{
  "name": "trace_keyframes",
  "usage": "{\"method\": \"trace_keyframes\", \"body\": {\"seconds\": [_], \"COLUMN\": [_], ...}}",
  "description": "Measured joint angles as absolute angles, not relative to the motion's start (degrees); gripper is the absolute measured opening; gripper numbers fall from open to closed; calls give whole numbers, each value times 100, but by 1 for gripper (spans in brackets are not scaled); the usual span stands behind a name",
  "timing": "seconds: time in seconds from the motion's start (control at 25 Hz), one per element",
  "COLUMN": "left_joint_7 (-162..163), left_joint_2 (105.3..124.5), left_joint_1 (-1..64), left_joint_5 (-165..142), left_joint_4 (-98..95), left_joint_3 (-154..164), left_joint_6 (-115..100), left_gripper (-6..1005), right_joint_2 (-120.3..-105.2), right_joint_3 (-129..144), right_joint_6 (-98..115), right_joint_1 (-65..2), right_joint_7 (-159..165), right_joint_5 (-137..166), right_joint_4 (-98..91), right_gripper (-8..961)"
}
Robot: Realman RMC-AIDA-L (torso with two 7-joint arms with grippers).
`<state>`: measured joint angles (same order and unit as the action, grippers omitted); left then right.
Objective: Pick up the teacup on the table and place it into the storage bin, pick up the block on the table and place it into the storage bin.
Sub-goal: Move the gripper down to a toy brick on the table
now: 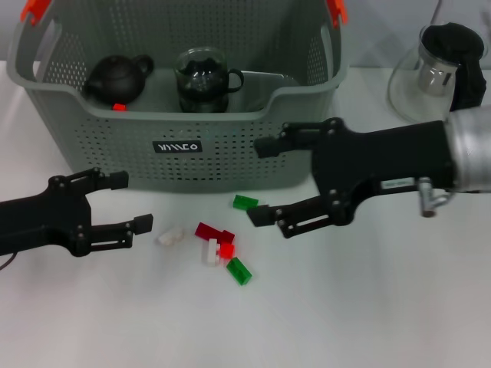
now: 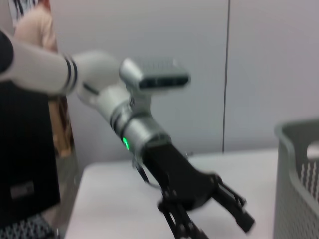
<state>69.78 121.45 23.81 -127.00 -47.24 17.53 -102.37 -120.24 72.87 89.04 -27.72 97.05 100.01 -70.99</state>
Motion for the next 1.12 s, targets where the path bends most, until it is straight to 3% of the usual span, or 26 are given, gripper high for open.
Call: {"method": "trace_keyframes", "body": {"seconds": [0.28, 0.68, 1.12], "left_joint_7": [6983, 7288, 9517], "left_joint_2": [12100, 12066, 12254], "left_joint_1": [2488, 2621, 2814], "left_joint_5": [-12700, -12763, -13443], "left_joint_4": [-4749, -4779, -6294], "left_joint_3": [1740, 2278, 4159], "left_joint_6": [-10216, -10227, -10118], "left_gripper": [873, 872, 873], "right_joint_2": [-12024, -12015, -11988], "right_joint_3": [6927, 6936, 6814], "right_joint_6": [8741, 8146, 8292], "right_joint_1": [-2608, -2955, -3166], "right_joint_7": [8827, 8728, 8995], "right_joint_5": [9590, 10085, 10360], "right_joint_4": [-6375, -5424, -5445], "right_gripper": [938, 938, 939]}}
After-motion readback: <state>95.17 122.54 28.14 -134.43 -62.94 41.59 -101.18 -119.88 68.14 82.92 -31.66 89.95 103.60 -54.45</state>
